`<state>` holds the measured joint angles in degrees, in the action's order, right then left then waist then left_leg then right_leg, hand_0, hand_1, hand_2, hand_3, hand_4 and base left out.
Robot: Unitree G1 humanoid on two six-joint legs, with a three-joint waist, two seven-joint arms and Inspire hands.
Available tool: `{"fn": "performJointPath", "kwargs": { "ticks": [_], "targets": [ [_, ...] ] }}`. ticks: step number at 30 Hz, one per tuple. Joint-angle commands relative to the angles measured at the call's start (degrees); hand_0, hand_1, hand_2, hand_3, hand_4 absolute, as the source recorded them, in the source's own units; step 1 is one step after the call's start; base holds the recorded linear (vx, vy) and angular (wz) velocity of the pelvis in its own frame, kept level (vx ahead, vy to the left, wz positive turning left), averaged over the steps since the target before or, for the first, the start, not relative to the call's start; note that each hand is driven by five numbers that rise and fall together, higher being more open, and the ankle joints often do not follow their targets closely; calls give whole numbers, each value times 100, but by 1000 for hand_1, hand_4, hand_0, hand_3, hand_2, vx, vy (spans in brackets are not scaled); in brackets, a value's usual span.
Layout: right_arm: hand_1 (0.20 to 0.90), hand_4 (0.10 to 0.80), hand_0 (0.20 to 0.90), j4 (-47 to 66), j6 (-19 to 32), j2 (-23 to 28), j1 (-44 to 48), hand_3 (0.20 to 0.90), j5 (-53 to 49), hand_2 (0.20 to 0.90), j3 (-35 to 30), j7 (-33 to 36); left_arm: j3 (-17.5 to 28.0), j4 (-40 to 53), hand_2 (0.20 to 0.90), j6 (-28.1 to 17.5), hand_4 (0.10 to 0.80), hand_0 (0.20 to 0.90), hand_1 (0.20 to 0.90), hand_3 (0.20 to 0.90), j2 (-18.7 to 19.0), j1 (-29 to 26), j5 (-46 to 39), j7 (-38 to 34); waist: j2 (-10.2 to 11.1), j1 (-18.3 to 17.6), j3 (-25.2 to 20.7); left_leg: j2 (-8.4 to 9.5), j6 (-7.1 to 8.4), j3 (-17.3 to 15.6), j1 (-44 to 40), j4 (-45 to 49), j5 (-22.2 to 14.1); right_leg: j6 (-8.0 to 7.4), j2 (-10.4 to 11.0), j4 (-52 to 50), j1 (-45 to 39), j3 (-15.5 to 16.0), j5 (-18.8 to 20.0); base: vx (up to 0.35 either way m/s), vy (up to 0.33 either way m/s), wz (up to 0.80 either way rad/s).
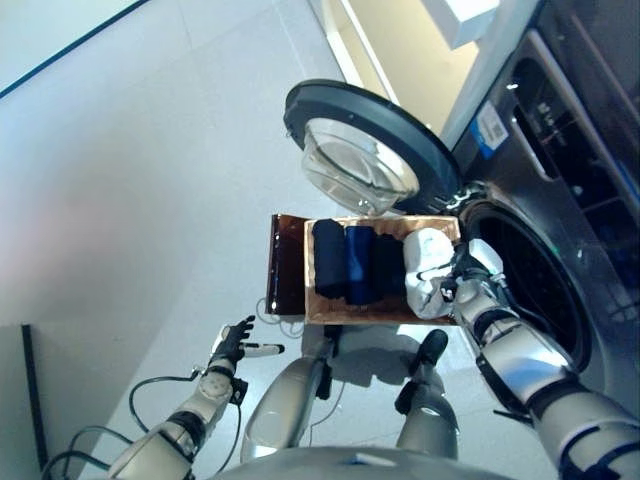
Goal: Pick up the clothes and place them into the washing machine
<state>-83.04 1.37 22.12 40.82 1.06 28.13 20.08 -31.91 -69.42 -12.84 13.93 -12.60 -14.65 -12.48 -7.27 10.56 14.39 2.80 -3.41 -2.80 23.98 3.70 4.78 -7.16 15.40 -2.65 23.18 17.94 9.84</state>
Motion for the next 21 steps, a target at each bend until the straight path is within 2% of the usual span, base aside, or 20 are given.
{"fn": "performJointPath", "kwargs": {
  "ticks": [1, 6, 10, 12, 13, 14, 15, 18, 19, 21],
  "targets": [
    [200, 300, 200, 394, 403, 31, -426, 200, -696, 200, -190, -337, 452, -580, 900, 12, 800, 900, 900, 900, 94, 147, 59, 10, 259, -104, -423, 107, 411, 49, 38, 88, -317, 15, -48, 139, -554, -303, -316, 110, -54, -7],
    [200, 300, 200, 749, 624, -145, -990, 200, -1588, 200, -764, -611, 716, -636, 900, -26, 800, 900, 900, 900, 52, 192, 61, 74, 436, -224, -701, 35, 486, -18, -518, -332, -231, -70, -90, 560, -1003, -275, -209, 83, -67, -10],
    [200, 300, 200, 917, 784, -363, -1262, 200, -2452, 200, -1173, -814, 751, -698, 900, -33, 800, 900, 900, 900, 8, 227, 92, 108, 480, -300, -837, 10, 482, -49, -833, -468, -223, -72, -129, 600, -1202, -312, -231, 67, -42, -16],
    [200, 300, 200, 1140, 904, -538, -1466, 200, -3176, 200, -1408, -997, 740, -710, 900, -52, 800, 900, 900, 900, -6, 279, 117, 117, 476, -351, -901, -12, 503, -81, -1019, -581, -229, -87, -155, 638, -1325, -331, -264, 57, -21, -16],
    [200, 300, 200, 1142, 903, -538, -1465, 200, -3176, 200, -1408, -996, 740, -710, 900, -52, 800, 900, 900, 900, -5, 277, 116, 117, 480, -353, -911, -7, 500, -81, -1001, -583, -214, -88, -151, 642, -1309, -330, -251, 54, -17, -14],
    [200, 300, 200, 1339, 1047, -701, -1746, 200, -4080, 200, -1753, -1291, 749, -674, 900, -93, 800, 900, 900, 900, -24, 354, 119, 130, 469, -402, -985, -23, 507, -120, -1142, -656, -221, -96, -171, 668, -1390, -346, -273, 59, -19, -10],
    [200, 300, 200, 1372, 1101, -802, -1896, 200, -4553, 200, -1950, -1425, 739, -672, 900, -112, 800, 900, 900, 900, -42, 415, 148, 134, 458, -423, -1010, -31, 511, -138, -1215, -672, -231, -96, -179, 672, -1438, -355, -286, 86, -23, -10],
    [200, 300, 200, 1216, 1065, -932, -2076, 200, -5124, 200, -2129, -1680, 778, -707, 900, -95, 800, 900, 900, 900, -72, 483, 175, 210, 445, -441, -1079, -45, 516, -169, -1328, -717, -246, -100, -186, 679, -1510, -362, -322, 50, -16, -17],
    [200, 300, 200, 1251, 1079, -1045, -2206, 200, -5646, 200, -2331, -1845, 912, -795, 900, -94, 800, 900, 900, 900, -110, 518, -43, 273, 410, -465, -1091, -49, 524, -185, -1408, -740, -280, -94, -191, 673, -1557, -379, -371, 14, -5, -23],
    [200, 300, 200, 1378, 1144, -1136, -2181, 200, -6030, 200, -2415, -1899, 900, -758, 900, -161, 800, 900, 900, 900, -130, 506, -192, 283, 363, -482, -1063, -42, 524, -193, -1321, -701, -263, -67, -187, 659, -1479, -390, -365, -56, -8, -10]
  ]
}}
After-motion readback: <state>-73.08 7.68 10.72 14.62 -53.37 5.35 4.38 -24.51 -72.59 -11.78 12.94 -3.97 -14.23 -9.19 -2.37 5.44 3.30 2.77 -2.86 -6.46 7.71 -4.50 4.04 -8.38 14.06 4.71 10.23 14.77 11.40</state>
